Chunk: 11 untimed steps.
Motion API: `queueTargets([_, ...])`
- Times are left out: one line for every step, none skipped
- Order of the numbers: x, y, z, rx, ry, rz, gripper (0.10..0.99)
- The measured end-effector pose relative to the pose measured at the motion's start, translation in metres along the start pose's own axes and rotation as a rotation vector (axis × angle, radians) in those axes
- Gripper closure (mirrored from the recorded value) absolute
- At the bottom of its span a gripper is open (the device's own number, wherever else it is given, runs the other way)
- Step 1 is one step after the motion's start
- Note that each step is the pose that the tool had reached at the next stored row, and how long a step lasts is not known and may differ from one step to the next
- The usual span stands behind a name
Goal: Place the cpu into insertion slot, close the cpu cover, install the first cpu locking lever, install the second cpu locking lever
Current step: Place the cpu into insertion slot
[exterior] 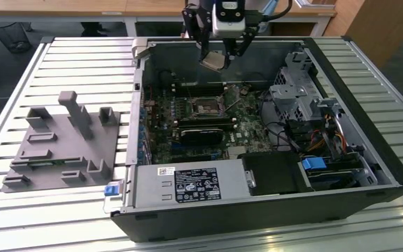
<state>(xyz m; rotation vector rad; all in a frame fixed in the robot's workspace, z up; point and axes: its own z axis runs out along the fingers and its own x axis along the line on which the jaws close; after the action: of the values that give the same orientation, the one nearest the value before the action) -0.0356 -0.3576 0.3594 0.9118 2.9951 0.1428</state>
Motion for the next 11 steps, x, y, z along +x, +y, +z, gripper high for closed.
queueTargets([0.0001,0.0000,0.0000,0.000,-0.0004,0.005,0.545])
queueTargets([0.0001,-0.0001,0.0001,0.000,-0.0009,0.010,0.545])
queueTargets([0.0004,-0.0003,0.0002,-0.001,-0.0031,0.034,0.545])
queueTargets([0.0005,-0.0004,0.0002,-0.001,-0.0035,0.039,0.545])
queueTargets([0.0006,-0.0004,0.0002,-0.001,-0.0039,0.044,0.545])
queueTargets([0.0007,-0.0005,0.0003,-0.001,-0.0043,0.049,0.545])
queueTargets([0.0008,-0.0005,0.0003,-0.001,-0.0048,0.053,0.545])
queueTargets([0.0009,-0.0006,0.0003,-0.001,-0.0053,0.059,0.545])
queueTargets([0.0010,-0.0007,0.0003,-0.001,-0.0057,0.064,0.545])
queueTargets([0.0011,-0.0008,0.0003,-0.001,-0.0061,0.068,0.545])
queueTargets([0.0012,-0.0008,0.0004,-0.001,-0.0066,0.073,0.545])
